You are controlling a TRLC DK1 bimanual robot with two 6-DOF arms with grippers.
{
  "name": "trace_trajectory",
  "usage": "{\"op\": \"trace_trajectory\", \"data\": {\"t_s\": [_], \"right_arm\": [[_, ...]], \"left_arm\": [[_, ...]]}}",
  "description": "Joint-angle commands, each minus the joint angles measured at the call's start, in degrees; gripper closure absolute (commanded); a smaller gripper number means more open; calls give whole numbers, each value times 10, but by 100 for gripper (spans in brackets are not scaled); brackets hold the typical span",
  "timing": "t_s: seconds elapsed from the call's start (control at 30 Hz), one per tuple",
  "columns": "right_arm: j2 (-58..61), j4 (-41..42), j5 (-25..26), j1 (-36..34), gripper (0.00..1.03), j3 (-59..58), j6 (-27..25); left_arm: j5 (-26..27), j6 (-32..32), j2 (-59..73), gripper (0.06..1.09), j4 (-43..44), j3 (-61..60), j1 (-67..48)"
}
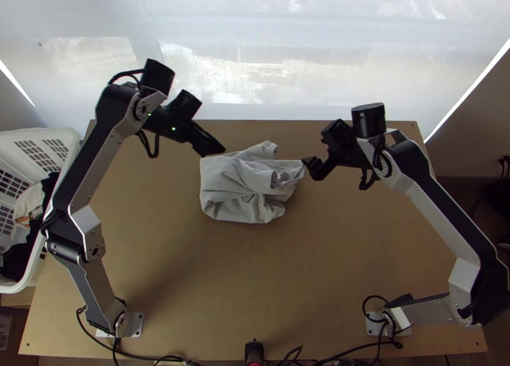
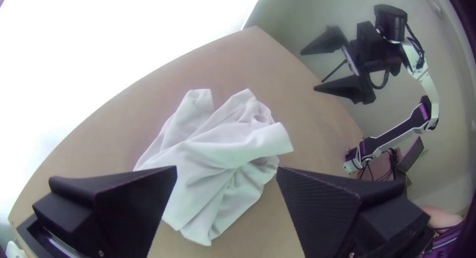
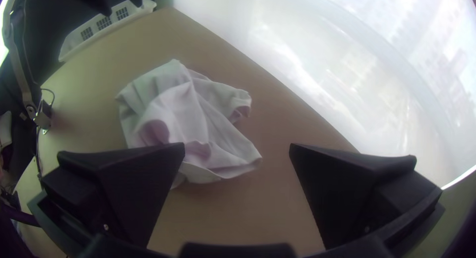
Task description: Fold the t-shirt
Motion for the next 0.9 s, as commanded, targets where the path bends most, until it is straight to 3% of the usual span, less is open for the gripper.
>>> {"op": "trace_trajectory", "data": {"t_s": [0.0,0.23,0.53,0.87], "right_arm": [[64,-3,-3,98,5,33,-6],[135,-3,-6,177,5,104,0],[190,-8,-33,230,5,147,5],[242,30,-38,158,5,98,-8]], "left_arm": [[20,51,-62,11,-50,-85,93],[19,65,-71,11,-41,-161,93],[20,64,-63,11,-23,-190,101],[19,61,-30,11,-12,-189,87]]}}
